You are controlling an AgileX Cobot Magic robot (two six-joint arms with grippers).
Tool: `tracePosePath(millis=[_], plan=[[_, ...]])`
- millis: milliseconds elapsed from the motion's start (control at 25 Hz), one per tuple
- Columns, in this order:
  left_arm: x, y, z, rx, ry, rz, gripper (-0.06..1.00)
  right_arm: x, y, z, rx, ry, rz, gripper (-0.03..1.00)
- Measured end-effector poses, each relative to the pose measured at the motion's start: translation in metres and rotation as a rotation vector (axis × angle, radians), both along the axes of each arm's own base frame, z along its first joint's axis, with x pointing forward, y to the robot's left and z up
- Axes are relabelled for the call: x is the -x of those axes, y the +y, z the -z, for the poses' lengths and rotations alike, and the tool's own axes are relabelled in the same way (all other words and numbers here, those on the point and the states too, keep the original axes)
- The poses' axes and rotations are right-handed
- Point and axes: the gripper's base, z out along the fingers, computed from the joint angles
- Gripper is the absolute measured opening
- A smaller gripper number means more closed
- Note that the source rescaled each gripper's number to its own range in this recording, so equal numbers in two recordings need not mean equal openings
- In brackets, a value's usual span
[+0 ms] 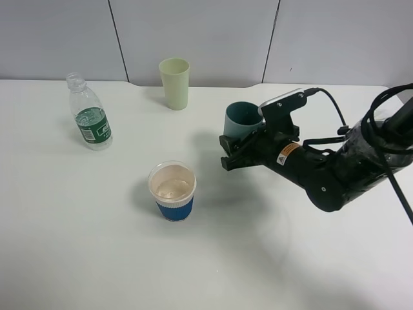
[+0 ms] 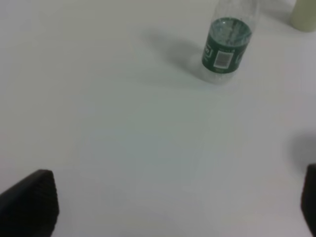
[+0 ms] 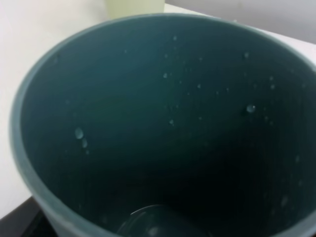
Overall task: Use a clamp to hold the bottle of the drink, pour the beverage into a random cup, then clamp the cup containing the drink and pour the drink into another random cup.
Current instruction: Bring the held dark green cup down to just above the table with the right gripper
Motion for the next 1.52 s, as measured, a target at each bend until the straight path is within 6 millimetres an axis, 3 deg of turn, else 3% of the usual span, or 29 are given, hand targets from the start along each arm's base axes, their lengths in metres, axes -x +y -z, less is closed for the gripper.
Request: tracePosePath(millis=[240,840,1080,1520], plan=[[0.0,0.0,0.0,0.0,0.0,0.0,1.0,-0.007,0.007,0.0,0.019,0.034,-0.021,0.0],[0.0,0.0,0.0,0.0,0.0,0.0,1.0,-0.004,0.011,0.003,0.055,0.053,-0.095,0.0],[0.0,0.0,0.0,0.0,0.0,0.0,1.0,-0.003,0.015,0.018,0.076,0.067,-0.14,0.0],[0.0,0.0,0.0,0.0,0.0,0.0,1.0,-0.007,0.011,0.02,0.065,0.045,-0.111,0.0]])
